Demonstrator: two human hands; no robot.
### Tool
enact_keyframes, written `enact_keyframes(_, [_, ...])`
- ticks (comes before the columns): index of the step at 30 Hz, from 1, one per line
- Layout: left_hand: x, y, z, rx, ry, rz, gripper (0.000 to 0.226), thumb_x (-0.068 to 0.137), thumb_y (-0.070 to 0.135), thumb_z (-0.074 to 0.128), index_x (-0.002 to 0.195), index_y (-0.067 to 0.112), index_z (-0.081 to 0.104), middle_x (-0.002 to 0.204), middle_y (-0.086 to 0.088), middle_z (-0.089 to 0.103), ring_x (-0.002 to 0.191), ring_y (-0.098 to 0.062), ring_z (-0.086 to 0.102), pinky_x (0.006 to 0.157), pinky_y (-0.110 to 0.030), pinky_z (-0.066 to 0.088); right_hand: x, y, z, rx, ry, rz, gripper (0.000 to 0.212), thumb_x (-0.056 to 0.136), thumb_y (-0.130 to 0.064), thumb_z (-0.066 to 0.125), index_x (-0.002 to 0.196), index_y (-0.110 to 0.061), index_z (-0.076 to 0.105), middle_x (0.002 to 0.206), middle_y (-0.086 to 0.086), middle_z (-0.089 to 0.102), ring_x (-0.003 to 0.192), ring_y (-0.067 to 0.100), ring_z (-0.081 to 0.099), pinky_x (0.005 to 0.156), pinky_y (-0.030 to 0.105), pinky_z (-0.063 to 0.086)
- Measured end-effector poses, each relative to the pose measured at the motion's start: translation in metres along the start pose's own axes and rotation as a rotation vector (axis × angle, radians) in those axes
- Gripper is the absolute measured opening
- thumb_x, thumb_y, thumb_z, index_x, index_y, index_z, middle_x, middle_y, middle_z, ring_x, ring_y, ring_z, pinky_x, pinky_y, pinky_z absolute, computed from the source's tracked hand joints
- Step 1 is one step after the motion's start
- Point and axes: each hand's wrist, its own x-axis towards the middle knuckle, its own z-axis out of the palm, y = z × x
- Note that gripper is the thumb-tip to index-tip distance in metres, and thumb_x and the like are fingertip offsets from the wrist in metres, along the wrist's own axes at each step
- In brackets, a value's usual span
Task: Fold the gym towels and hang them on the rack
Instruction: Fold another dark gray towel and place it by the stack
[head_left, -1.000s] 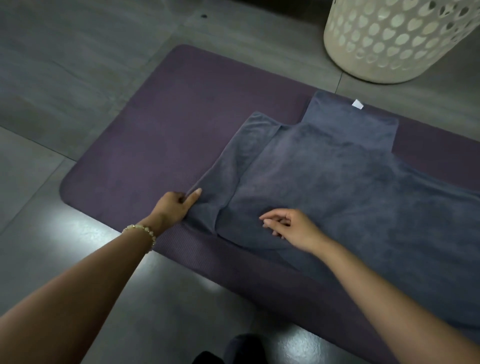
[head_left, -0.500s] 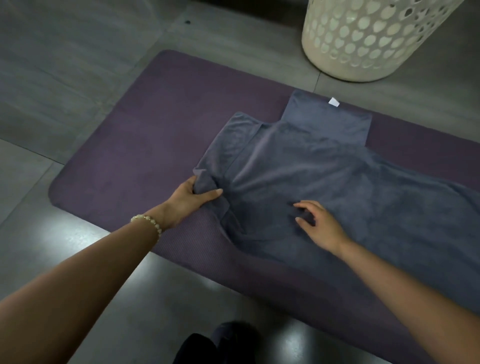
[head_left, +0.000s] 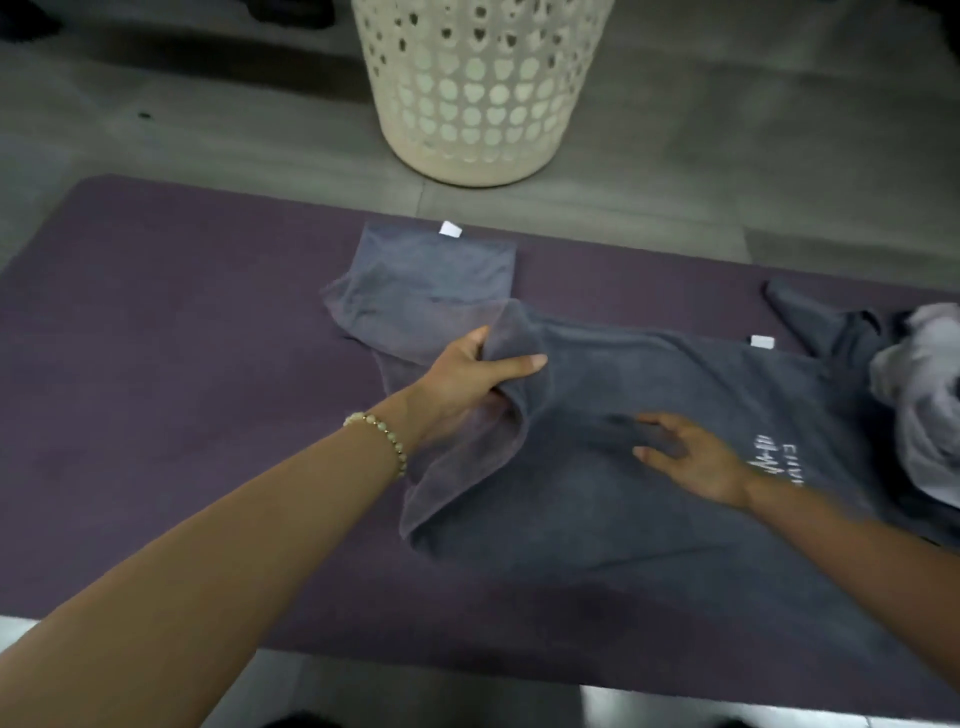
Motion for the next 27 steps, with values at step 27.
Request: enact_keyframes(27, [0.061,-0.171,0.269,0.22,-0.085,-0.347,0.047,0.08,0.016,0.075,0.122,0.005,0.058,0.114,-0.005,0.066,0.099,-0.015,0.065,0.079,-0.023,0.053,-0.146,0.301,-0.03,0.29,0.611,0.595,0.044,0.072,-0.036,0.081,0.105,-0.012,0.064,0.107,0.013,0.059,0.108,0.03,0.051,0.1,0.039,0.041])
